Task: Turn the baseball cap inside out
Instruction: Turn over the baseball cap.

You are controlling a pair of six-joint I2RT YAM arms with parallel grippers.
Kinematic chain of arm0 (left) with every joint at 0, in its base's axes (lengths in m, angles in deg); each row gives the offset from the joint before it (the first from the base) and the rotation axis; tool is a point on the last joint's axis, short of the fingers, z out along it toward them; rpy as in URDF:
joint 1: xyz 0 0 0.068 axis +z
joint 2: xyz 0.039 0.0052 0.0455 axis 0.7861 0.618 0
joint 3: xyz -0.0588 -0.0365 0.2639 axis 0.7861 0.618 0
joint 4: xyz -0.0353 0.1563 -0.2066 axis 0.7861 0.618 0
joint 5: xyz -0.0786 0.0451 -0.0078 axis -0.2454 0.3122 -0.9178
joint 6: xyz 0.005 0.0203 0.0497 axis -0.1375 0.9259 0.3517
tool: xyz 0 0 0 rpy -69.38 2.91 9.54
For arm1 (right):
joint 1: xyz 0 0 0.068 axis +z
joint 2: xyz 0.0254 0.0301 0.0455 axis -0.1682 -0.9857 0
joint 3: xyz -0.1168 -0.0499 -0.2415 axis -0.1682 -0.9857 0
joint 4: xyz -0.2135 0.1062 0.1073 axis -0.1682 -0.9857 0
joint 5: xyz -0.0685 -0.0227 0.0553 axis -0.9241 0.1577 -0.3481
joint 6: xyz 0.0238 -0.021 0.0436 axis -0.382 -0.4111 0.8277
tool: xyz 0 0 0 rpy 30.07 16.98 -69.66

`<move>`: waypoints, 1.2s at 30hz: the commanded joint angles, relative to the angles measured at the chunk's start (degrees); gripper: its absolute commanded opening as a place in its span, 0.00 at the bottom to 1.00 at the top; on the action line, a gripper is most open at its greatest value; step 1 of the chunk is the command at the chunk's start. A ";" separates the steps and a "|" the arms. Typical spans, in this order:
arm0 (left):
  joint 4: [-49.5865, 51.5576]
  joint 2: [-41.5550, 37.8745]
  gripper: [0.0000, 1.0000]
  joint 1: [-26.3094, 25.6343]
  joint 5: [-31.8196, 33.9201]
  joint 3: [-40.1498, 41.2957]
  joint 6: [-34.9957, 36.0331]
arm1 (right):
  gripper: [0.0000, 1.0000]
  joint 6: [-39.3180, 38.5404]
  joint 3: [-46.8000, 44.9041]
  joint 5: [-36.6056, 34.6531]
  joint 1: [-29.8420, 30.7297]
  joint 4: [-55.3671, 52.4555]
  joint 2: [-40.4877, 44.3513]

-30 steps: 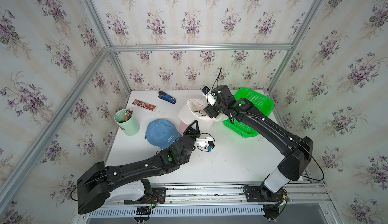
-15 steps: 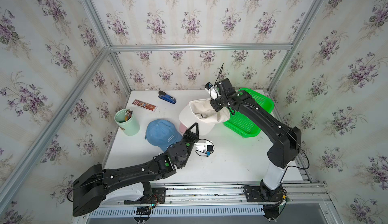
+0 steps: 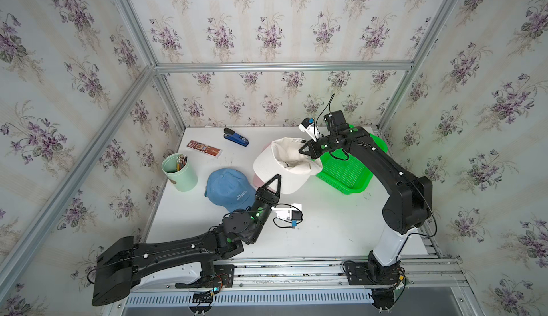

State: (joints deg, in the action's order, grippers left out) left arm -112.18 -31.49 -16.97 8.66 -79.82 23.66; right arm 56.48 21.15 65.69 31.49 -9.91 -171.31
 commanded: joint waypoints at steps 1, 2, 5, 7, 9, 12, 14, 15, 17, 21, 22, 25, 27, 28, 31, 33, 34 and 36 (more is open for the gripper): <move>-2.57 -2.40 0.00 -1.31 -0.66 -1.15 -2.50 | 0.04 0.85 -0.52 10.92 -0.69 -1.19 -1.87; -1.03 -3.39 0.00 -1.67 -0.72 -1.77 -3.89 | 0.04 0.91 -1.01 12.64 -0.87 -1.00 -2.24; 3.88 -6.98 0.00 -1.99 -0.68 -4.98 -11.56 | 0.06 0.74 -2.23 14.92 -0.85 -0.97 -2.71; 6.26 -8.77 0.00 -1.34 -0.29 -7.06 -14.68 | 0.07 1.54 -3.85 14.69 -0.86 -0.09 -2.08; 5.00 -8.89 0.00 -0.46 0.15 -8.34 -15.28 | 0.09 2.67 -6.62 15.53 -0.80 2.10 -0.85; 5.35 -7.59 0.00 1.66 -0.19 -9.62 -15.76 | 0.12 6.34 -11.76 18.80 -0.43 7.92 2.00; 4.25 -5.71 0.00 3.49 -0.41 -10.25 -17.25 | 0.16 8.56 -15.56 20.85 1.03 12.33 4.22; 2.32 -4.26 0.00 4.37 -0.54 -10.39 -17.51 | 0.20 9.62 -17.18 21.02 2.12 14.36 5.42; -0.90 -1.05 0.00 6.02 -0.01 -11.22 -17.65 | 0.23 12.64 -20.39 22.31 3.82 19.21 7.54; -6.69 4.53 0.00 7.62 1.74 -13.74 -16.98 | 0.25 20.73 -27.17 23.23 4.70 30.81 12.97; -4.62 4.66 0.00 7.61 1.68 -14.32 -18.20 | 0.27 21.42 -27.95 22.43 4.65 31.80 14.44; -1.12 4.10 0.00 7.78 2.23 -15.63 -22.96 | 0.30 25.69 -30.47 24.51 3.10 37.81 18.92; -0.37 3.59 0.00 8.26 3.24 -16.60 -25.59 | 0.31 26.88 -31.16 25.07 2.63 39.39 21.30; 0.27 3.36 0.00 8.50 4.14 -17.32 -26.94 | 0.31 26.24 -30.71 24.94 2.59 38.42 21.95; 2.24 2.97 0.00 8.85 5.23 -18.80 -29.34 | 0.32 24.81 -29.41 25.01 2.62 35.66 22.20; 2.25 3.41 0.00 8.86 5.93 -19.87 -30.67 | 0.40 25.77 -30.03 24.93 2.54 36.97 22.79; 2.84 3.43 0.00 8.77 5.81 -20.15 -32.01 | 0.46 26.26 -30.36 23.23 2.53 37.39 23.34; 7.18 2.66 0.00 8.12 5.20 -21.10 -35.77 | 0.50 26.12 -30.82 18.89 1.89 37.36 25.20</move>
State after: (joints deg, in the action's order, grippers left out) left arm -104.88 -28.08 -8.62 11.44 -99.65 -5.50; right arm 82.34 -9.34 87.62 33.76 26.57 -147.79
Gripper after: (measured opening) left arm 0.085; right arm 0.489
